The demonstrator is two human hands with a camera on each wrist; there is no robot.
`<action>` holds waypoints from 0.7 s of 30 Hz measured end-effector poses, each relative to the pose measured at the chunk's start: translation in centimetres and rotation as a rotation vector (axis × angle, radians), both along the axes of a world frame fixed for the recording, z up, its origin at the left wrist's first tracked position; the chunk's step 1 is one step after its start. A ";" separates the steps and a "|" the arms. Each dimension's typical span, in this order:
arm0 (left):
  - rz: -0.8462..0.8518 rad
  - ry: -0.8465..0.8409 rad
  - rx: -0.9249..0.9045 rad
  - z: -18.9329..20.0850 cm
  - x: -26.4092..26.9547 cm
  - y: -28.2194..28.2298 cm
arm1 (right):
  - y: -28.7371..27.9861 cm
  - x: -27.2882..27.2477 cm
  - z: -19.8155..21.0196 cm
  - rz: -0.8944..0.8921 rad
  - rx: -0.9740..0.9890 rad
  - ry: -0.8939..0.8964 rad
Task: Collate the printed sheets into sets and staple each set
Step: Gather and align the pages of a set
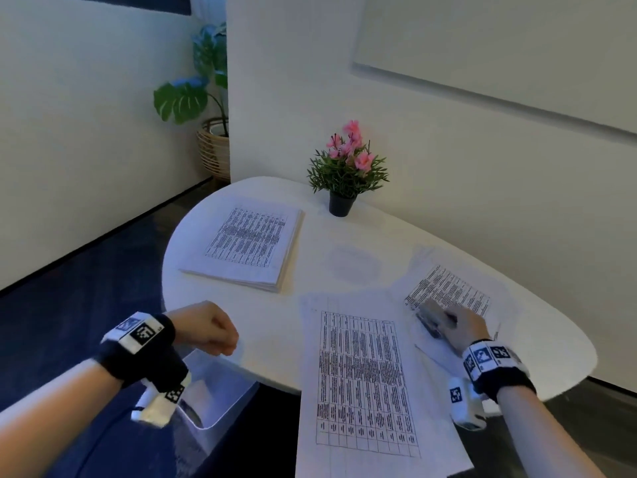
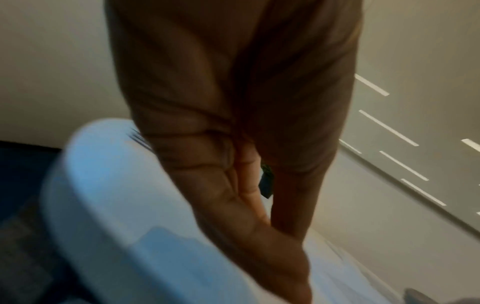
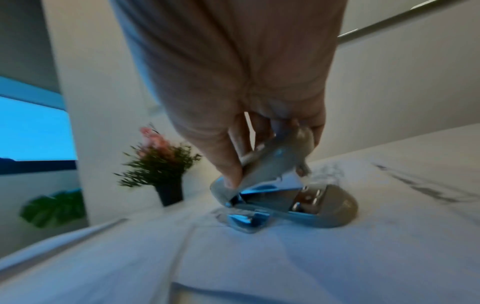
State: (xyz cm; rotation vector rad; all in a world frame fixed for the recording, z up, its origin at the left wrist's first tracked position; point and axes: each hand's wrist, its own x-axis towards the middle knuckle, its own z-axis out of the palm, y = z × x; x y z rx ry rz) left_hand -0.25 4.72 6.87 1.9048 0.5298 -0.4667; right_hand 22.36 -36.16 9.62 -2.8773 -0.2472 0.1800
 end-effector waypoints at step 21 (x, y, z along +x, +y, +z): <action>-0.114 0.060 0.201 -0.3 -1.7 -2.2 | 3.1 -9.9 -3.4 -0.045 -0.230 0.300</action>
